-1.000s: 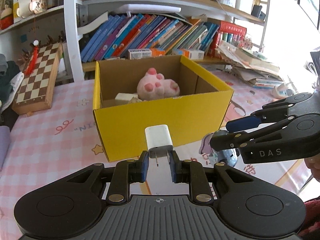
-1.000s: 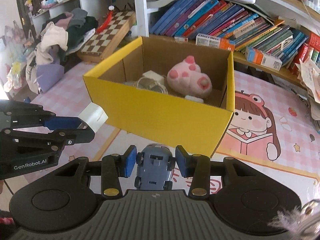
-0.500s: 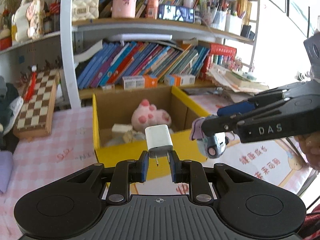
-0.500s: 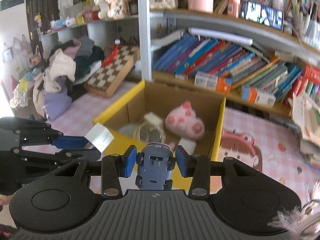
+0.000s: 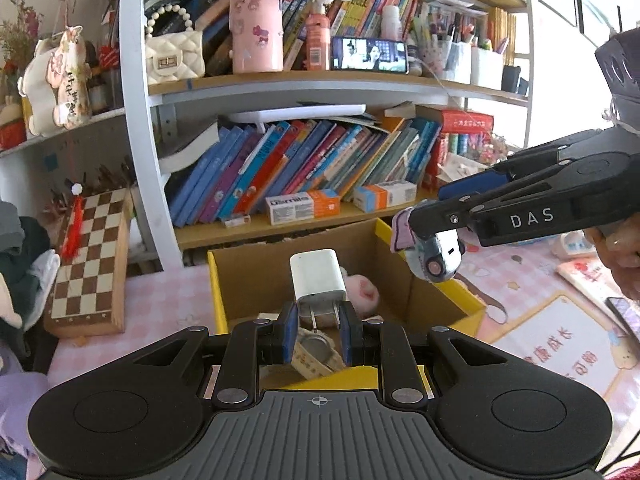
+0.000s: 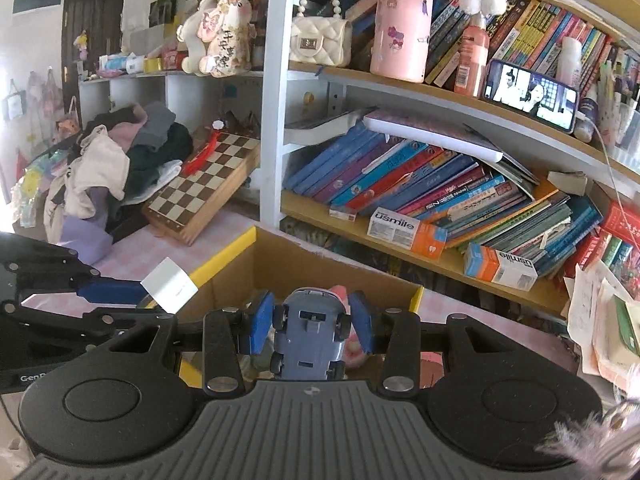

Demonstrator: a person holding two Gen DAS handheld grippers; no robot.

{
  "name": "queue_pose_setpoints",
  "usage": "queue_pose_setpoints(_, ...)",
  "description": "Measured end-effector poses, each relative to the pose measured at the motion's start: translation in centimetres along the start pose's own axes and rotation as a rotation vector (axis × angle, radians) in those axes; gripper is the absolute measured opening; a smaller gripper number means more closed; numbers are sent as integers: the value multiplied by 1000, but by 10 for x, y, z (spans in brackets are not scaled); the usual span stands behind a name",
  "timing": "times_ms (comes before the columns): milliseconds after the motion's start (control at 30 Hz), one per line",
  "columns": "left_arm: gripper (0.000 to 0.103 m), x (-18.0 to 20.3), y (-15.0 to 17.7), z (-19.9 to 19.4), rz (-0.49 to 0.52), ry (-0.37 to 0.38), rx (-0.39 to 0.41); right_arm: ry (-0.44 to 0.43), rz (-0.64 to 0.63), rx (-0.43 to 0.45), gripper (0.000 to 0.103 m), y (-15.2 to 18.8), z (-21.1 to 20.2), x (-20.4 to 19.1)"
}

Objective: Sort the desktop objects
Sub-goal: 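Lift and carry the white plug and toy car over the yellow box with both grippers, then open both grippers to drop the plug and toy car into the box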

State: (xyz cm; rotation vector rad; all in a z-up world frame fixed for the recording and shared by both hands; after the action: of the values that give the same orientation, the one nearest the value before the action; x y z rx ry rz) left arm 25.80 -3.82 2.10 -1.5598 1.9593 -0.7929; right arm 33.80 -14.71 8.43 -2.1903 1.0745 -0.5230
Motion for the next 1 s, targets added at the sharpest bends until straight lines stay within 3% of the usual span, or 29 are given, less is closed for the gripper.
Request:
queue_pose_setpoints(533, 20, 4, -7, 70, 44, 7, -143, 8, -45, -114, 40, -12, 86, 28)
queue_pose_setpoints(1000, 20, 14, -3, 113, 52, 64, -265, -22, -111, -203, 40, -16, 148, 23)
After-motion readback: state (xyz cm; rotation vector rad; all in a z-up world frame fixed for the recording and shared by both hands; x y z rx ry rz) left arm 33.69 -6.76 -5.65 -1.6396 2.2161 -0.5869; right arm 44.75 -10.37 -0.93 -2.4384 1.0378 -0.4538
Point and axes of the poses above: each gripper's, at about its wrist camera, not at the fingertips, and z roughly the way its jaws point, x to its right, y to its underside, the point moved 10 cm from there along z, roughly the way its jaws point, and after that the axes turned 14 degrees about -x, right-handed, at the moved point
